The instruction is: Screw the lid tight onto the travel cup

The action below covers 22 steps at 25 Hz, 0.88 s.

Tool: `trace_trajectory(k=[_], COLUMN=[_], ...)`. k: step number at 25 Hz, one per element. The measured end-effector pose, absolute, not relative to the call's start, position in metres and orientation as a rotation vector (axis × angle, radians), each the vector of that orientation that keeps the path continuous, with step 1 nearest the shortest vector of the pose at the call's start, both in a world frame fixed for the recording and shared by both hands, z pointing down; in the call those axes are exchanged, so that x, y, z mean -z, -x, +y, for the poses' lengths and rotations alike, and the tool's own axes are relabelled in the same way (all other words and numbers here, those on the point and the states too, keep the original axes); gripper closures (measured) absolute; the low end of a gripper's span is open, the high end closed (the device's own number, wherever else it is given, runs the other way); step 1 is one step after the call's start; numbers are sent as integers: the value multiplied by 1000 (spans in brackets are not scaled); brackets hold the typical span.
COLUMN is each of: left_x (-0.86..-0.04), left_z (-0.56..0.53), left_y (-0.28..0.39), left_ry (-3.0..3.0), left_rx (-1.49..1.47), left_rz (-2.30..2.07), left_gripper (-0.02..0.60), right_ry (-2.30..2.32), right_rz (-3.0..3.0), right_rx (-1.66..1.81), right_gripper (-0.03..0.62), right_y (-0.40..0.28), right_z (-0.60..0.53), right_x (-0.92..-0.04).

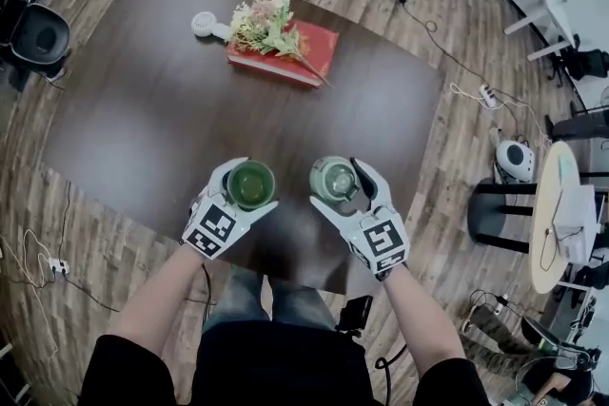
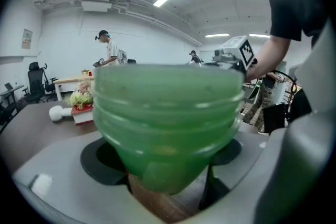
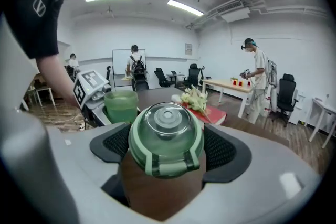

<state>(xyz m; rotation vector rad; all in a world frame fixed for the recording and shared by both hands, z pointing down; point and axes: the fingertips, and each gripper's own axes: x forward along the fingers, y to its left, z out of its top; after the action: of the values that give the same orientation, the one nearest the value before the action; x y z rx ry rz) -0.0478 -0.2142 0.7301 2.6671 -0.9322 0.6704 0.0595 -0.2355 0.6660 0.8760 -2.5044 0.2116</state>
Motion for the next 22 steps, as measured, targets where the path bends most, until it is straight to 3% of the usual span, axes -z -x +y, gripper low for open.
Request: trace_trajectory(k=[11, 22], left_x=[-586, -510], left_z=[-162, -132], left_y=[-13, -55], left_ry=[-2844, -2972], left_rx=[-748, -760], left_rz=[-487, -282], left_gripper=[170, 170], right_ry=[-372, -35], right_rz=[-2763, -2719], right_rx=[-146, -25], right_gripper=[152, 152], right_y=[-14, -1], right_z=[-162, -123], right_x=[-456, -408])
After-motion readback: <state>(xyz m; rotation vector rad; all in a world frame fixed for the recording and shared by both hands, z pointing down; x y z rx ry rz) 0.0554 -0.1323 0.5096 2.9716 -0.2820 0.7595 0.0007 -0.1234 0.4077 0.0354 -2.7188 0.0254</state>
